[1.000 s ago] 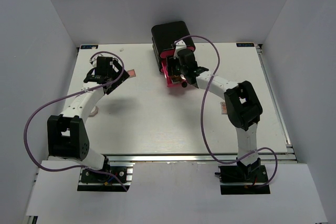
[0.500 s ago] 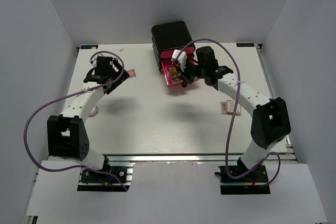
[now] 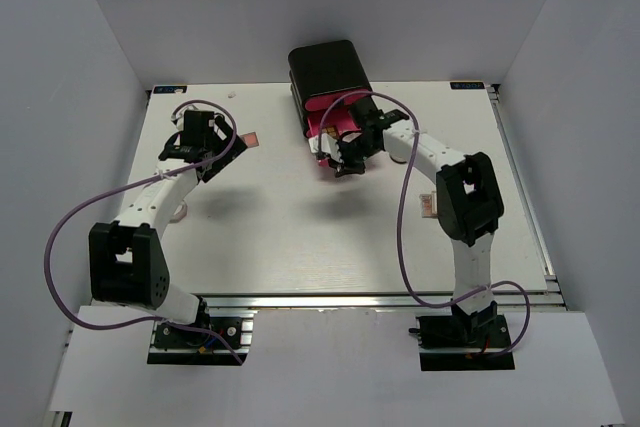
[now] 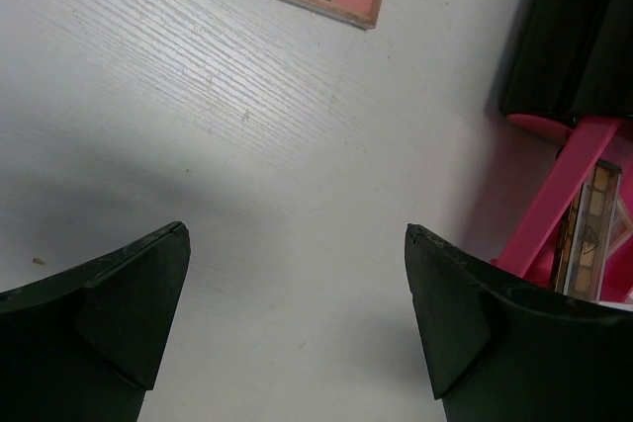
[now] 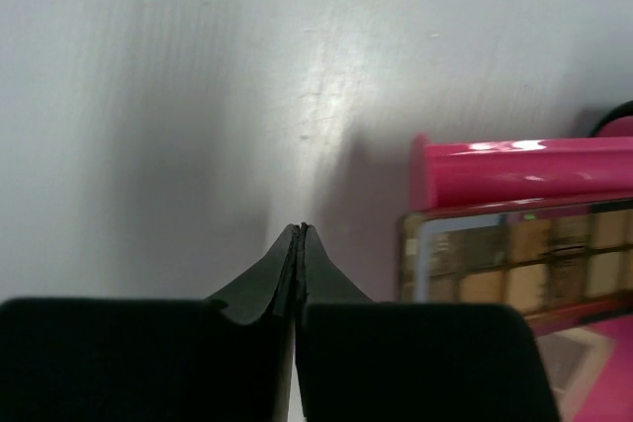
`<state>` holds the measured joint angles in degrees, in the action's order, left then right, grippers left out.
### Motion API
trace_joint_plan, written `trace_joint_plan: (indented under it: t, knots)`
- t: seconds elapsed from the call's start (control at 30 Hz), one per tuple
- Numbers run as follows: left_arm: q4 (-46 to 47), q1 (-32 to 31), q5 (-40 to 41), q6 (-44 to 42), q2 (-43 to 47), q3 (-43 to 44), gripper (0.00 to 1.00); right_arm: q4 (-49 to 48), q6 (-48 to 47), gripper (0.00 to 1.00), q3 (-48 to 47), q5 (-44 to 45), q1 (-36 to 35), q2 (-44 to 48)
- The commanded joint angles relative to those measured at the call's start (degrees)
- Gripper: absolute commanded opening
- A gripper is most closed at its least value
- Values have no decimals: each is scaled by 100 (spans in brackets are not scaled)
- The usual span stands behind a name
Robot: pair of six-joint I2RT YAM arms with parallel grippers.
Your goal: Organize the makeup
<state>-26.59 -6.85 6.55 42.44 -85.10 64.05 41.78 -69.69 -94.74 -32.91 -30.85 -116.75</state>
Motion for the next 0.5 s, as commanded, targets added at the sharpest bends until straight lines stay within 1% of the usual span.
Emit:
trace_joint_plan:
  t: [0.0, 0.2, 0.3, 0.4, 0.47]
  knots:
    - [75, 44, -39, -34, 319, -86, 98, 129, -229, 0, -659, 21, 0, -119]
    - [49, 44, -22, -51, 319, -77, 98, -144, 43, 0, -1081, 337, 0, -427]
    - [40, 44, -22, -60, 310, -51, 98, 66, -26, 0, -1266, 399, 0, -568]
    - [31, 44, -13, -77, 301, -33, 98, 164, -97, 0, -1118, 259, 0, -402]
    - [40, 44, -13, -78, 310, -33, 98, 76, -124, 0, -837, 215, 0, -209]
